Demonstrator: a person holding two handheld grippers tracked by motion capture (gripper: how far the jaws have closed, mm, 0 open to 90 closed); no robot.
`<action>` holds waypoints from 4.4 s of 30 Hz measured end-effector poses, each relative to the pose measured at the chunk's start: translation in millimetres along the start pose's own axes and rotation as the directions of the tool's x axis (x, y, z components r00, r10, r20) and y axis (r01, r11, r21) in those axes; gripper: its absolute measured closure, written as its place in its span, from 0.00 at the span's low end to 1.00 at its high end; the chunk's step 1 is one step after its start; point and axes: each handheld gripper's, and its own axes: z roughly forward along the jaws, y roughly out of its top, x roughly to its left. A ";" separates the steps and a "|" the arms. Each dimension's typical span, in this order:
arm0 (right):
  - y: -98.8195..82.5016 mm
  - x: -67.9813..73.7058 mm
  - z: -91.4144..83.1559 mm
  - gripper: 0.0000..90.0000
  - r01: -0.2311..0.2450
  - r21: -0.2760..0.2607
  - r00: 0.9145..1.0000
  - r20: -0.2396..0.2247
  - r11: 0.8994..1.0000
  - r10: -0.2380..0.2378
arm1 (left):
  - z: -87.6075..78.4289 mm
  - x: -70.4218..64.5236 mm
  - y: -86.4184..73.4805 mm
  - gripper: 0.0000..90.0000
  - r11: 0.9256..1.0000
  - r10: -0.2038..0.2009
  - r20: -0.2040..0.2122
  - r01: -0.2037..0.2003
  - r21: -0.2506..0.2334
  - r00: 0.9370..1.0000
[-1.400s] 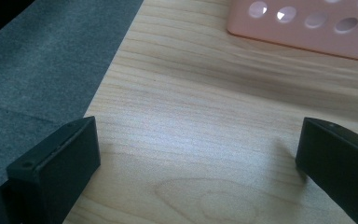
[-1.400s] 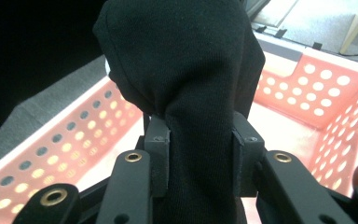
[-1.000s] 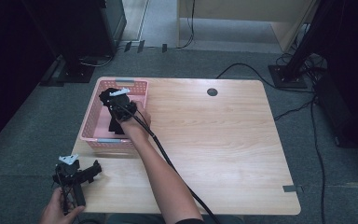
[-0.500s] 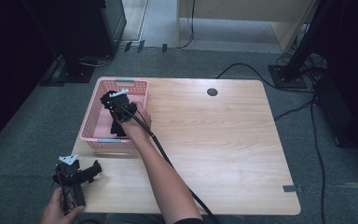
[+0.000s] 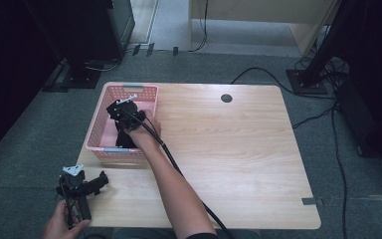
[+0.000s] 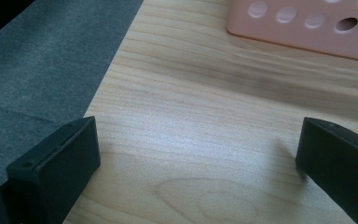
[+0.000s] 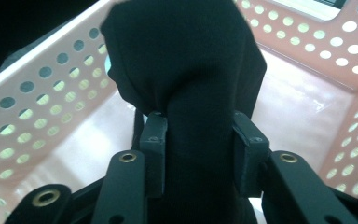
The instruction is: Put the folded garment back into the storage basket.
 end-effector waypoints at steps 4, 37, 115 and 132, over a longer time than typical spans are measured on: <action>0.4 -0.1 -2.2 0.64 -0.004 -0.005 1.000 -0.018 1.000 0.003 | 0.0 0.0 0.0 0.00 1.000 0.000 0.000 0.000 0.000 1.000; -29.2 -41.5 -42.6 0.00 -0.022 -0.081 0.999 -0.043 0.996 0.018 | 0.0 0.0 0.0 0.00 1.000 -0.001 0.000 0.001 0.001 1.000; -159.8 -136.0 -60.4 0.00 -0.214 -0.098 0.970 0.097 0.972 0.224 | 0.0 0.0 0.0 0.00 1.000 0.000 0.000 0.000 0.000 1.000; -176.2 -134.9 -74.6 0.00 -0.140 -0.034 0.963 0.229 0.990 0.144 | -0.1 0.0 -0.1 0.00 1.000 0.000 0.000 0.000 0.000 1.000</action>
